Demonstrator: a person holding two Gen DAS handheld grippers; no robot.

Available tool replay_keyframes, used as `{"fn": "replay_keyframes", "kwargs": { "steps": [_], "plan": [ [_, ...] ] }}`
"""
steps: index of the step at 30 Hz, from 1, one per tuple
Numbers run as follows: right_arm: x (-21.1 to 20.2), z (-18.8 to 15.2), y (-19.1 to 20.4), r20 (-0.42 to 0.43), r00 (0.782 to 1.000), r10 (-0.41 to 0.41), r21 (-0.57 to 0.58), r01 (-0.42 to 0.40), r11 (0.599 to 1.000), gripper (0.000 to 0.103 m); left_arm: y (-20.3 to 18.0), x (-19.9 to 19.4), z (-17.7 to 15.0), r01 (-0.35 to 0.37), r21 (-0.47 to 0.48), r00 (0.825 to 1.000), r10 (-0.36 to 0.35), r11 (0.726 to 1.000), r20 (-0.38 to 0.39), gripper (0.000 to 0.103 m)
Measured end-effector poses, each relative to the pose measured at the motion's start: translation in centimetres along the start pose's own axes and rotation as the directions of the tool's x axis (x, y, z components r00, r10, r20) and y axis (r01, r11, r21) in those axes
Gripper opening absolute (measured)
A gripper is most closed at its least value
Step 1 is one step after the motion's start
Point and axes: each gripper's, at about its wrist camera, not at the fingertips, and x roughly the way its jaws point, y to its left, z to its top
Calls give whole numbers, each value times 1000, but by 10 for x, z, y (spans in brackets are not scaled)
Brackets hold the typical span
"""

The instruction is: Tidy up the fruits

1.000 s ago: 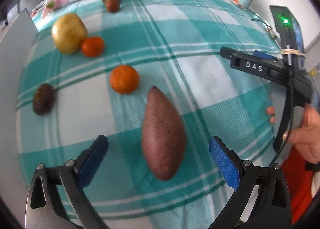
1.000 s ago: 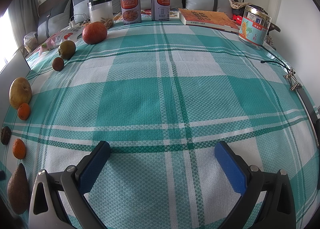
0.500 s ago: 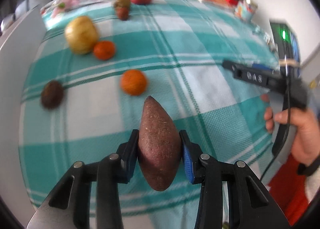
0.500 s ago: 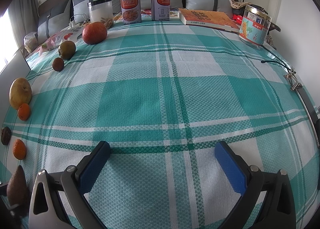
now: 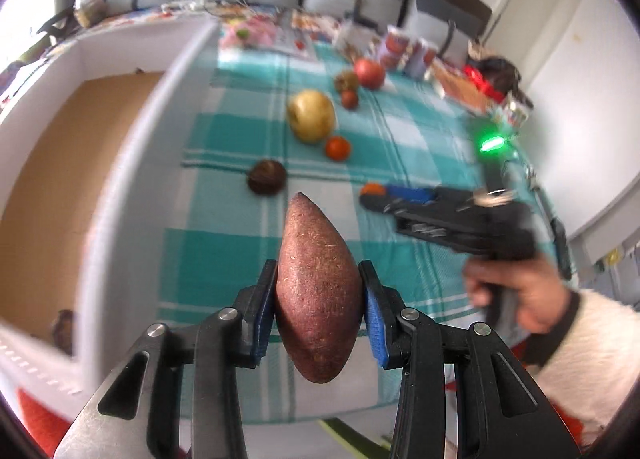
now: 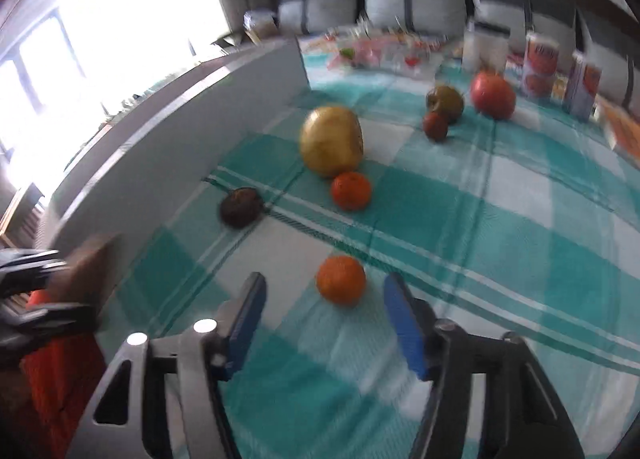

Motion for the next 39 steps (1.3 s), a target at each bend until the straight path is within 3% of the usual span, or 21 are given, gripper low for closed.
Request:
{"fn": "replay_keyframes", "kwargs": {
  "steps": [2,4,8,11,15,20,21,23,25,27,30,34,37,39],
  "plan": [
    [15,2,1,-34,999,-36,-10,36,999,29,10,-16,2,5,-26,1000,-5,1000,19,40],
    [13,2,5,-36,999,-31,-7,30,1000,28,29,-35,8,15,-76,999,-12,997,41,40],
    [-25,20,36,-1,998,57,-13,-57,998,28,80,-70,23,21,-186,996,-6,982,84,40],
    [-57,50,92,30,984,174,-80,-172,982,28,125,-81,34,-52,-253,993,77,966,91,40],
    [-61,87,186,8,939,344,-176,-337,925,29,180,-75,34,-197,-321,973,224,926,49,40],
    [-14,100,262,-74,938,339,-238,-347,907,29,212,-67,17,-313,-361,943,331,878,-11,42],
    [-1,102,270,-90,940,330,-224,-342,913,30,215,-67,13,-334,-368,935,354,868,-16,46],
    [13,107,275,-99,948,303,-207,-317,926,39,217,-72,8,-350,-376,927,376,858,-4,75],
    [8,110,270,-74,953,295,-167,-304,938,71,210,-80,7,-355,-387,917,398,851,34,85],
    [-15,106,254,-12,950,311,-144,-310,940,86,197,-89,9,-331,-379,918,388,864,84,85],
    [-53,90,218,96,970,223,-168,-205,964,102,162,-94,11,-282,-330,928,343,901,144,85],
    [-80,44,135,193,981,12,-120,12,993,103,92,-87,16,-188,-178,952,224,966,207,88],
    [-75,-2,59,148,969,-198,-29,204,978,103,32,-65,14,-121,-44,970,127,992,206,92],
    [-71,-29,15,99,946,-308,36,306,951,103,-3,-37,10,-83,23,985,78,996,155,92]
  ]
}}
